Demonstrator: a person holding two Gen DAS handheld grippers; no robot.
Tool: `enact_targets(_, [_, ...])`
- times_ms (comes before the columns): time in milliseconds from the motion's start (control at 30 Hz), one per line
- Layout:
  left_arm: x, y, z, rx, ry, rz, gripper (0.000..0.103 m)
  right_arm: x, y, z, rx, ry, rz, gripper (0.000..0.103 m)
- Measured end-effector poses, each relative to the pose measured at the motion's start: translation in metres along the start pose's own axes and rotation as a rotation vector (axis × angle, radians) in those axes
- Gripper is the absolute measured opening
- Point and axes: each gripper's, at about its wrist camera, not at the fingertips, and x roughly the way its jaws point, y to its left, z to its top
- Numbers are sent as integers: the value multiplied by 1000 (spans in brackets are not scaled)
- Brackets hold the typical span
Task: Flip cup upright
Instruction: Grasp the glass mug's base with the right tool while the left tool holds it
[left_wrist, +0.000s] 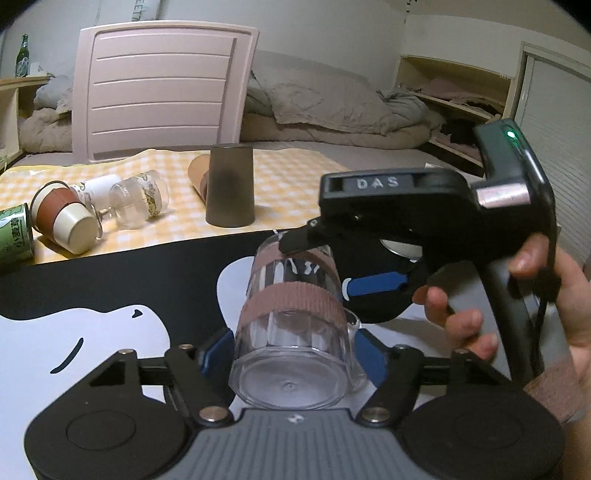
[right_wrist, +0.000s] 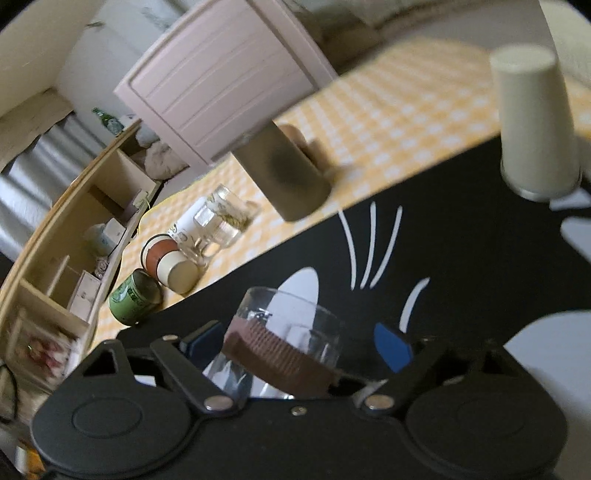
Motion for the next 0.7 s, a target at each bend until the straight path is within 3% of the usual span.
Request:
enact_targets(333, [1, -4, -3, 45, -1, 20, 68, 35, -11, 9, 217, 148, 21, 88])
enact_targets(600, [0, -5, -4, 89, -5, 4, 68, 49, 4, 28, 114, 295, 8, 81])
enact_targets(700, [0, -10, -6, 131, -13, 3, 68, 44, 8, 35, 82, 313, 9, 81])
